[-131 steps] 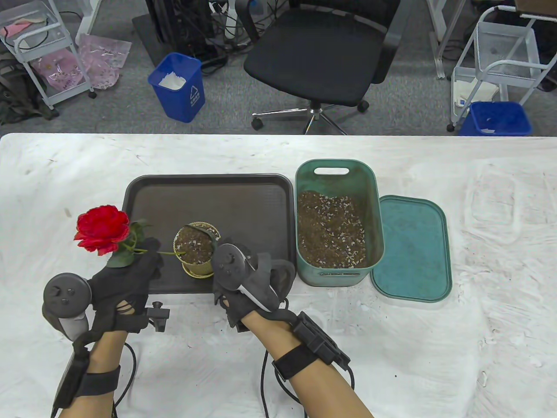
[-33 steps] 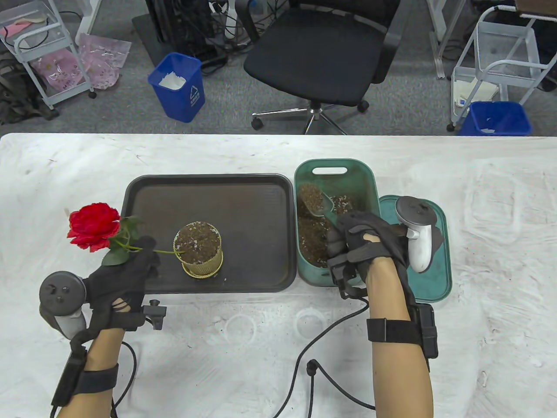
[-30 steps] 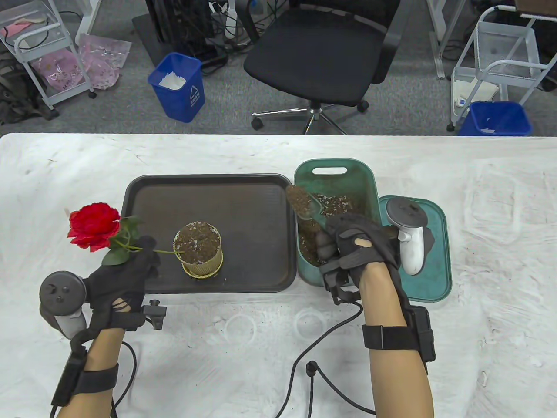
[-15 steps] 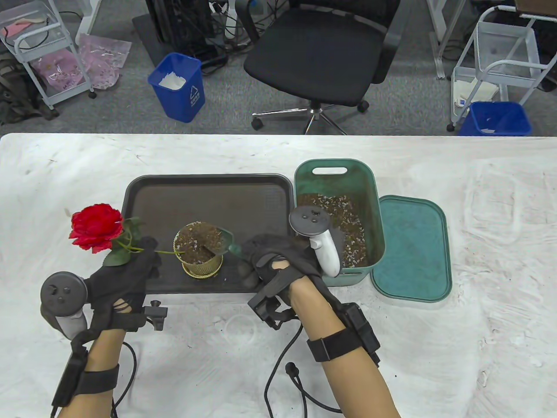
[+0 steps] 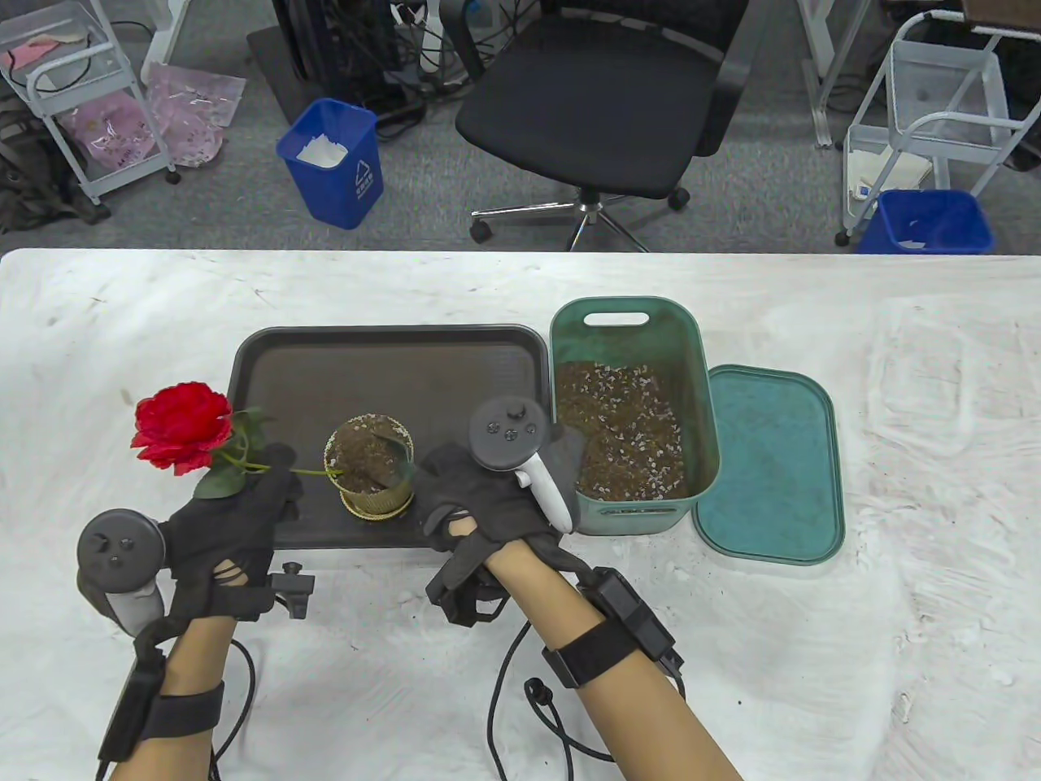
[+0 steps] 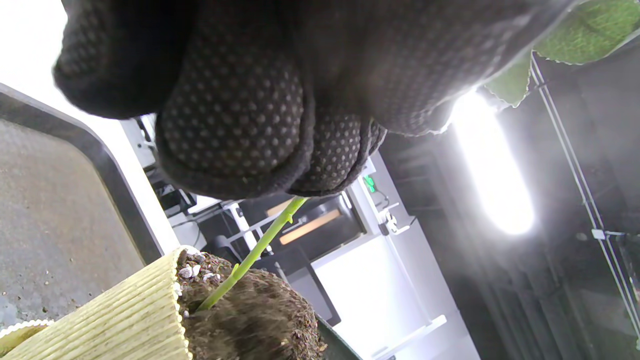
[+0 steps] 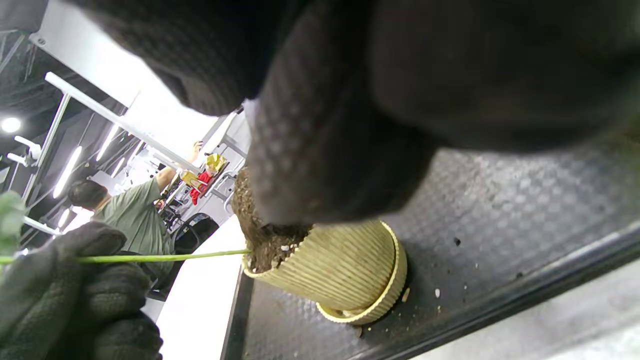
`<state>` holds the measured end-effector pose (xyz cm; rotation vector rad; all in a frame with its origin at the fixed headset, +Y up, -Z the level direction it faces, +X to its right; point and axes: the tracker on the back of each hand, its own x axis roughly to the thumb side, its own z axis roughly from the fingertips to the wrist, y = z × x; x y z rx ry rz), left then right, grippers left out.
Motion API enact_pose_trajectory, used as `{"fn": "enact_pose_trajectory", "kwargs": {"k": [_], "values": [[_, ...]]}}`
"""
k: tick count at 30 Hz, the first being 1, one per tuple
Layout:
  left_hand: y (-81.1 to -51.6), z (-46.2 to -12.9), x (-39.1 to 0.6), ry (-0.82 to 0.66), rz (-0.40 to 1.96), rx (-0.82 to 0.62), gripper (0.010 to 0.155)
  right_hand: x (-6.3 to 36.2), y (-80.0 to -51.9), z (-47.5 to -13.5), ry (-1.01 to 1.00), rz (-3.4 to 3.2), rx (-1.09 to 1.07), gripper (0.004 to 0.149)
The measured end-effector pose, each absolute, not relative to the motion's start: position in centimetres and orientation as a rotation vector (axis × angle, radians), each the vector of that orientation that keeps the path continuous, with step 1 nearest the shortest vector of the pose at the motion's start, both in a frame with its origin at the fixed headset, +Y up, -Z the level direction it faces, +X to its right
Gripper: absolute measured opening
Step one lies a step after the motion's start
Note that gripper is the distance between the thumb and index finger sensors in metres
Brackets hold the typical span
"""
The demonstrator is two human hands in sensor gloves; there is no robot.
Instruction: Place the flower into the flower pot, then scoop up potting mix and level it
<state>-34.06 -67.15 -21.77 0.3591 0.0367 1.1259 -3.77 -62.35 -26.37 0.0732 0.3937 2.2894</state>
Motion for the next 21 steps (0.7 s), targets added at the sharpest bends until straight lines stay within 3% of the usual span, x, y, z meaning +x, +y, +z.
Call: {"fn": "enact_pose_trajectory", "kwargs": {"k": [11,21], "values": [[-67.2,-21.8,-34.1,0.035,1.125,0.359,0.043,-4.3,-61.3,-25.9,0.250,2.423,0.089,0.051],[-67.2,-21.8,-34.1,0.036,1.126,0.358,0.043,-6.0,-61.4,-24.6,-0.036,2.611,0.179,0.051]]}}
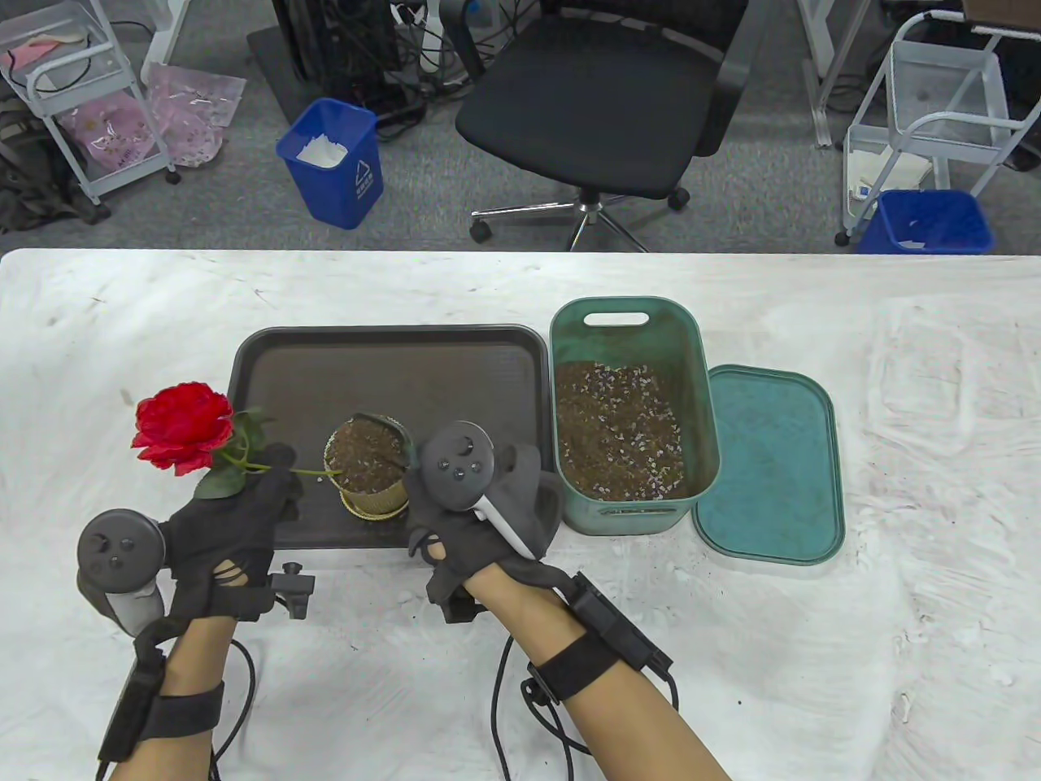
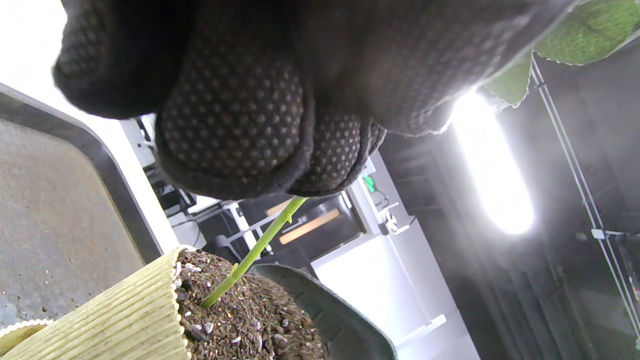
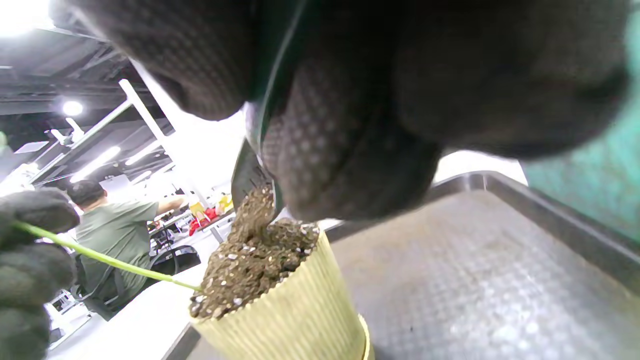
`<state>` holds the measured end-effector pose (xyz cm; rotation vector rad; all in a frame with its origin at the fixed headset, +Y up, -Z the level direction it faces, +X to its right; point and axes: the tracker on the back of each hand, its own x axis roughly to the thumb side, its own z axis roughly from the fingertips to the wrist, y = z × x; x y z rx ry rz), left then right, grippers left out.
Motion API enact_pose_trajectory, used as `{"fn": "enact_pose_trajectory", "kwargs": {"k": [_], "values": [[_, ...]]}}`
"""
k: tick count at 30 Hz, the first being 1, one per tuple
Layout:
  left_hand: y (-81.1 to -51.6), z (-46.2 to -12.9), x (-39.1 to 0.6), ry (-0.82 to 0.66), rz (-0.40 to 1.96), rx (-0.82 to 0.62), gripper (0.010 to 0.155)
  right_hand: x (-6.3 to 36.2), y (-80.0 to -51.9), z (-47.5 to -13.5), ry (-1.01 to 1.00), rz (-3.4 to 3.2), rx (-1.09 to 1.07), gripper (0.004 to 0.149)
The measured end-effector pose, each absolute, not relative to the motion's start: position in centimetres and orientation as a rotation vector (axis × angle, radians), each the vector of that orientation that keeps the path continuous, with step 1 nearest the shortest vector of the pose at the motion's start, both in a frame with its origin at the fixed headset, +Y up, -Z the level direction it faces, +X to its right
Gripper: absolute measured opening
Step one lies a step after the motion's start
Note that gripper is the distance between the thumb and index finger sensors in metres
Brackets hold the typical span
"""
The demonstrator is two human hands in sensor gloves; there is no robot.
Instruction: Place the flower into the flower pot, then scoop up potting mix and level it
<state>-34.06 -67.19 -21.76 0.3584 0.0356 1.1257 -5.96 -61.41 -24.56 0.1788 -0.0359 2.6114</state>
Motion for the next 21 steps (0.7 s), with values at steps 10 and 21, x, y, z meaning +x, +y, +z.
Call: {"fn": "enact_pose_trajectory", "kwargs": {"k": [10,21], "values": [[-67.2,-21.7,-34.1,0.036,1.127,0.358,0.043,-7.4,-61.8,-23.3,-0.298,2.799,0.289,0.052],[-67.3,-21.7,-34.1,0.038,1.135,0.355,0.043,-4.9,-63.9,-21.6,-0.326,2.267,0.059,0.057]]}}
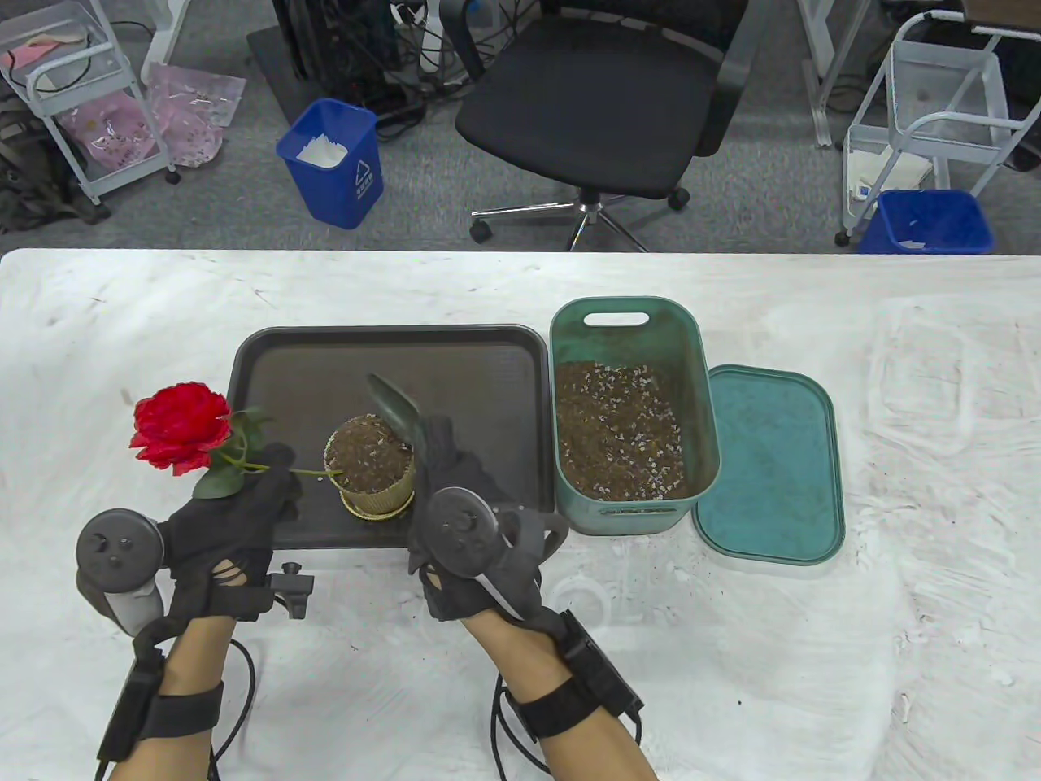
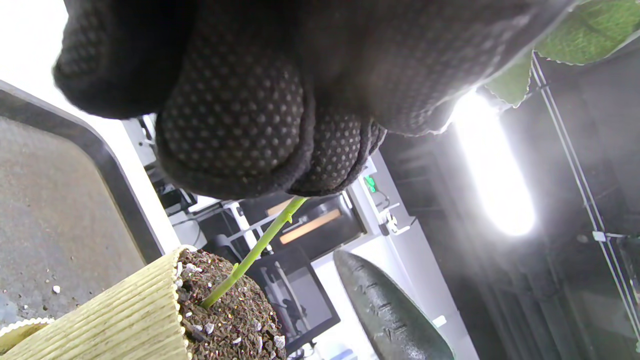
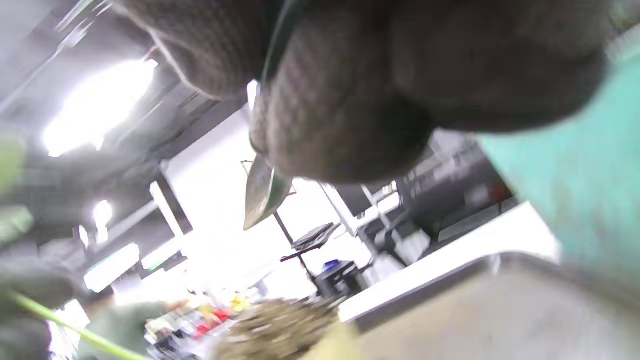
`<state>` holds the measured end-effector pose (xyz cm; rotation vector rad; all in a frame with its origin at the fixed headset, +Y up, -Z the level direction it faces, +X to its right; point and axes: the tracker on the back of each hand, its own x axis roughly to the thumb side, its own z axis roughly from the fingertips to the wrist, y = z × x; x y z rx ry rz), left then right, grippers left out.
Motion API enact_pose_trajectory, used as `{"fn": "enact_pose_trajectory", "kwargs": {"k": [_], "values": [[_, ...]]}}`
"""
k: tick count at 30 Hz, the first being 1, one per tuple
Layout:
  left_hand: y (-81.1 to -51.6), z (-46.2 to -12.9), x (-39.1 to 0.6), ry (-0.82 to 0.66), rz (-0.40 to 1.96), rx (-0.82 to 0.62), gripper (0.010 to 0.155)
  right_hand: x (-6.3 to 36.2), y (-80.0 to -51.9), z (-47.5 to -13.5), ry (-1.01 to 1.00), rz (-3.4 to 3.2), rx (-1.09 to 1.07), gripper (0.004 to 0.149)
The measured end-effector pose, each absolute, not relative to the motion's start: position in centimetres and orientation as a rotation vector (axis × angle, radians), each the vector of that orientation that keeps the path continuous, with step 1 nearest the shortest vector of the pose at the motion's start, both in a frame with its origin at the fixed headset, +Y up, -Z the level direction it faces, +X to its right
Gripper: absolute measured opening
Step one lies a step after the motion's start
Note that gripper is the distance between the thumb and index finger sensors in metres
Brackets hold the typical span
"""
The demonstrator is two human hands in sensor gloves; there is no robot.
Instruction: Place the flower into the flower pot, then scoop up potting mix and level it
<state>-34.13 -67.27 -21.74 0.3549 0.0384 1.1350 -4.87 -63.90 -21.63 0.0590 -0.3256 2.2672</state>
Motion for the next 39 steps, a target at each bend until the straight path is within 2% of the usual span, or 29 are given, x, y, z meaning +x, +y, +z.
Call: {"fn": "enact_pose_trajectory", "kwargs": {"k": [3,7,12,17,24,39], "values": [[-67.3,-21.7,-34.1,0.040,1.139,0.354,0.043,-4.6,-66.7,-21.6,-0.128,2.013,-0.024,0.054],[-67.3,-21.8,-34.1,0.039,1.143,0.352,0.043,-4.4,-69.7,-22.1,-0.045,1.896,-0.061,0.053],[-67.3,-21.7,-34.1,0.043,1.148,0.352,0.043,-4.8,-71.1,-22.1,-0.049,1.873,-0.028,0.054],[-67.3,-21.7,-34.1,0.040,1.147,0.351,0.043,-5.2,-71.2,-21.9,-0.060,1.919,-0.010,0.054],[-67.4,-21.8,-34.0,0.032,1.145,0.351,0.043,-6.3,-70.9,-21.2,-0.176,1.992,0.158,0.054],[-67.4,-21.8,-34.0,0.037,1.149,0.351,0.043,-7.6,-71.0,-20.4,-0.265,2.199,0.245,0.054]]}}
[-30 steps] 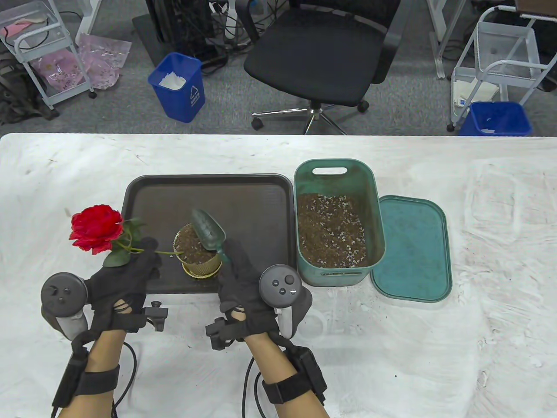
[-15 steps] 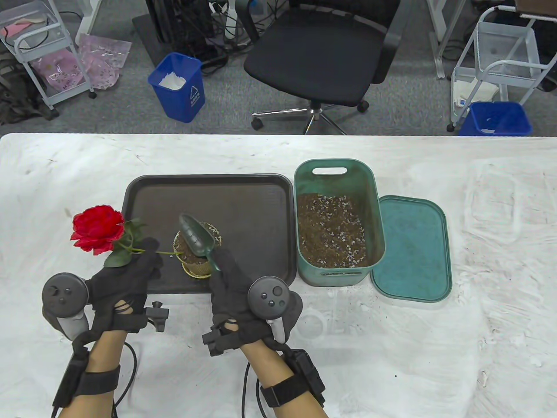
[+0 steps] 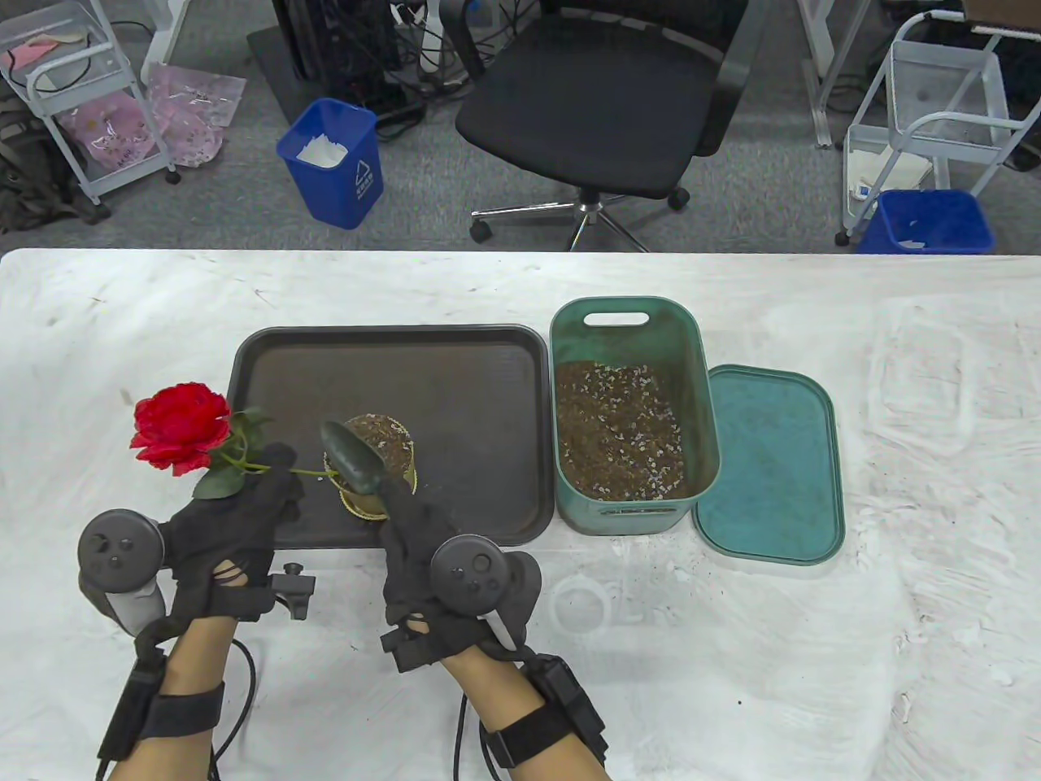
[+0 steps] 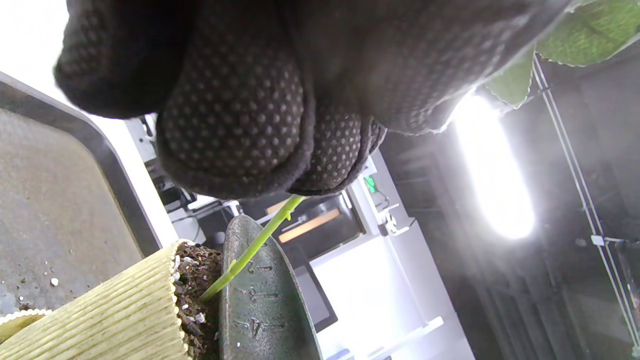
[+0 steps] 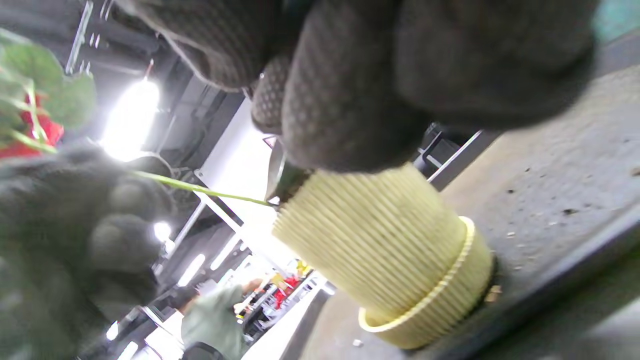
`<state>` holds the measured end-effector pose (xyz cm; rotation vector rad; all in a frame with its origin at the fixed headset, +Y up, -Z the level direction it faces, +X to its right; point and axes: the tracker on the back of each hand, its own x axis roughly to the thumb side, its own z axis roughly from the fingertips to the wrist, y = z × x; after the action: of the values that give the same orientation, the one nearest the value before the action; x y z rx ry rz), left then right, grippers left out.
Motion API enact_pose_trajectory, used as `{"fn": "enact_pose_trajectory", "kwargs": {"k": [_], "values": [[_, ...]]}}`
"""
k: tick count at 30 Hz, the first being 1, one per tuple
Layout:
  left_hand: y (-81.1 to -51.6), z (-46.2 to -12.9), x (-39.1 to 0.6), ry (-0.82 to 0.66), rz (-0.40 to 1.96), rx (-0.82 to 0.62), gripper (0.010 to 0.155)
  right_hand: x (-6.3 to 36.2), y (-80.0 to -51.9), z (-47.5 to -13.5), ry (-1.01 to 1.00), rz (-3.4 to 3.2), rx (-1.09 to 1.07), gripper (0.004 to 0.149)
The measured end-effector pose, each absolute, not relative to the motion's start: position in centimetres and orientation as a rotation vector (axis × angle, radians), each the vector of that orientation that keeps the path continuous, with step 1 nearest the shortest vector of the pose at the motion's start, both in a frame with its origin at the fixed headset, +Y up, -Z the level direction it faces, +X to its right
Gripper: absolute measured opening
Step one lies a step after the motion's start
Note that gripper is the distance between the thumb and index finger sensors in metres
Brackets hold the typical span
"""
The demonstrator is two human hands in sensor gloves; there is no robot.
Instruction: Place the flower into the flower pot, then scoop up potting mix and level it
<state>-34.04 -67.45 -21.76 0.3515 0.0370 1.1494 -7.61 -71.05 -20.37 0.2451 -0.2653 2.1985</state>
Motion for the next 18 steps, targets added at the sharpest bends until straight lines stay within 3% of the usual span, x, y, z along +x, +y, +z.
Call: {"fn": "enact_pose_trajectory", "kwargs": {"k": [4,11,18], "values": [[-67.5,-21.8,-34.1,0.040,1.152,0.351,0.043,-8.0,-70.4,-20.3,-0.262,2.319,0.242,0.058],[-67.5,-21.8,-34.2,0.043,1.153,0.350,0.043,-9.9,-70.0,-20.0,-0.430,2.635,0.331,0.059],[-67.5,-21.8,-34.2,0.044,1.158,0.348,0.043,-10.0,-69.5,-20.0,-0.393,2.568,0.360,0.059]]}}
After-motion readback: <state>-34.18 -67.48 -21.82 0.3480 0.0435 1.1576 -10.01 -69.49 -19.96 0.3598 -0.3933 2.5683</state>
